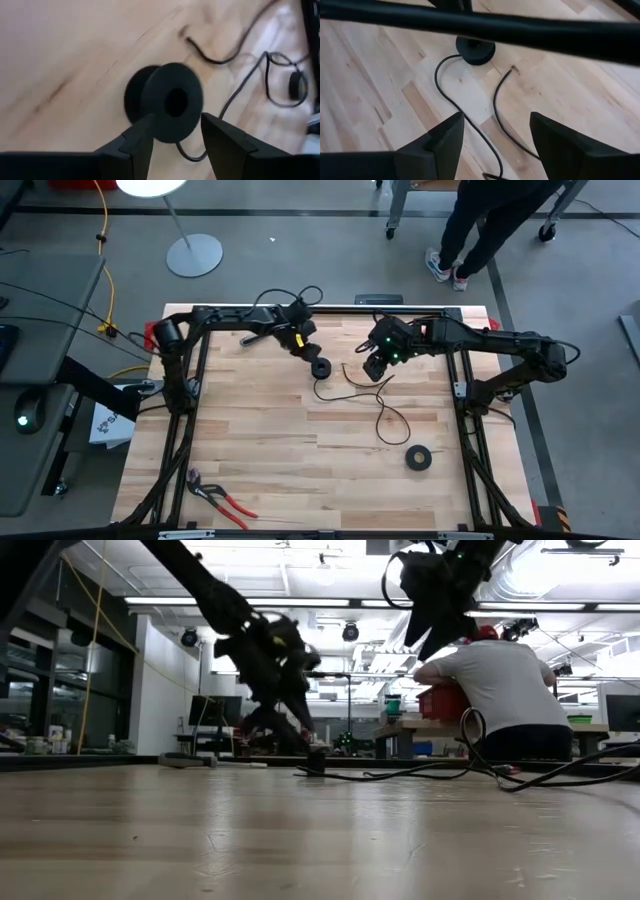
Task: Coil cords
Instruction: Coil the black wire on the black spool
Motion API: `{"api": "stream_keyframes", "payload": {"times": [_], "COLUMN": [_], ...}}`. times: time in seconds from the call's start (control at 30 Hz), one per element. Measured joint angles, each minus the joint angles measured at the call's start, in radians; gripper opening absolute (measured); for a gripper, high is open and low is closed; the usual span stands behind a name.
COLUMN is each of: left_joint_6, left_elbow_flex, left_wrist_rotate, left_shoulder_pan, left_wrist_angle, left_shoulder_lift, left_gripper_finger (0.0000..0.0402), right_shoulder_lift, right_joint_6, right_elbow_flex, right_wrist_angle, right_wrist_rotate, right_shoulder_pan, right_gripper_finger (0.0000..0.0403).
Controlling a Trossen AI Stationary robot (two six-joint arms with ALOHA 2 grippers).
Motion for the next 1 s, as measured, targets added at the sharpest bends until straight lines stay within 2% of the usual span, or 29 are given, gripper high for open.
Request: {"api": "stream_keyframes", "payload": {"times": [0.27, 0.57, 0.7, 0.83, 0.93, 1.0], "left_joint_6": [-0.104, -0.165, -0.224, -0.231, -0.204, -0.191], "left_elbow_flex": [0.000, 0.002, 0.002, 0.000, 0.000, 0.000], "left_wrist_rotate": [-0.011, 0.050, 0.140, 0.156, 0.164, 0.166], "left_shoulder_pan": [0.052, 0.041, 0.035, 0.028, 0.026, 0.024], "left_wrist_angle": [-0.018, 0.024, 0.071, 0.085, 0.099, 0.095], "left_shoulder_lift": [0.036, 0.082, 0.125, 0.134, 0.127, 0.129], "left_gripper_finger": [0.0158, 0.0158, 0.0158, 0.0156, 0.0132, 0.0098], "right_shoulder_lift": [0.000, 0.000, 0.000, 0.000, 0.000, 0.000], "right_joint_6": [-0.001, -0.027, -0.030, -0.030, -0.030, -0.034], "right_elbow_flex": [0.000, 0.001, 0.001, 0.001, 0.001, 0.001], "right_wrist_angle": [-0.001, 0.001, 0.002, 0.002, 0.002, 0.002], "right_wrist_rotate": [0.009, 0.011, 0.011, 0.011, 0.012, 0.012], "right_shoulder_pan": [0.028, 0.029, 0.029, 0.029, 0.029, 0.029], "right_gripper_finger": [0.0220, 0.0220, 0.0220, 0.0220, 0.0220, 0.0220]}}
